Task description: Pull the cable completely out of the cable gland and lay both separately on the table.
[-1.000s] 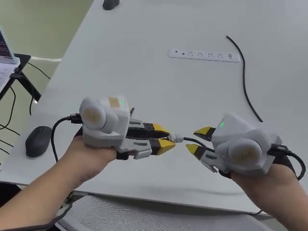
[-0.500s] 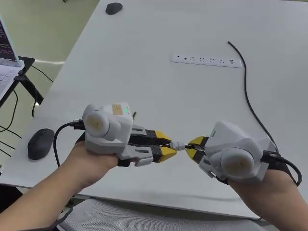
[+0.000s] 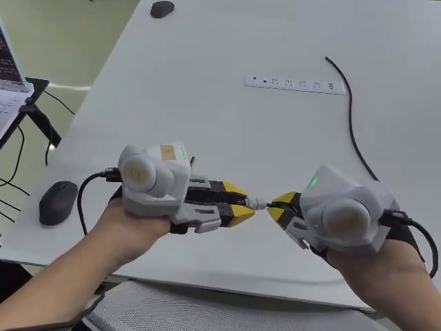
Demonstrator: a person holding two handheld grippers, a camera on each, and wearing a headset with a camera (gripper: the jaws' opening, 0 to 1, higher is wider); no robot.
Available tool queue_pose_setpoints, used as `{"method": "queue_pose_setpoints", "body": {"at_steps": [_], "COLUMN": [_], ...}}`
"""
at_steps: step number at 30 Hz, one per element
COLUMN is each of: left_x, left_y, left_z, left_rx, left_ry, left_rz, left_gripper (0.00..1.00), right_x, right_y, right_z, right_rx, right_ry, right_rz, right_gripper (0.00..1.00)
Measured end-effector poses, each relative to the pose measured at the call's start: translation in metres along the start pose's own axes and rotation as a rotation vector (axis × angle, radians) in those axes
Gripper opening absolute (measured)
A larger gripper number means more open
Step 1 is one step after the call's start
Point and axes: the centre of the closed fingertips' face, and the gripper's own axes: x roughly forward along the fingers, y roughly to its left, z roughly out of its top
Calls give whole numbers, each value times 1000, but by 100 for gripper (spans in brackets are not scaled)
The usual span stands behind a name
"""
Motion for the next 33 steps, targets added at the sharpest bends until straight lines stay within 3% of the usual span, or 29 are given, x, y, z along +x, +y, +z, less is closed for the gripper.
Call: {"method": "queue_pose_setpoints", "body": {"at_steps": [10, 16, 33], "left_x": [-1, -2, -2], "left_y": [1, 1, 0], "left_z": [1, 3, 5], "left_rx": [-5, -14, -27], "left_ry": [-8, -17, -29], "left_rz": [0, 3, 6], "left_gripper": [15, 15, 15], "right_x": [-1, -1, -5], "right_y": [-9, -18, -41], "right_z": [-15, -28, -69], "right_rx": [88, 180, 279], "right_ry": [15, 22, 62], "right_rz": [-17, -27, -118], "right_gripper": [0, 0, 0]}}
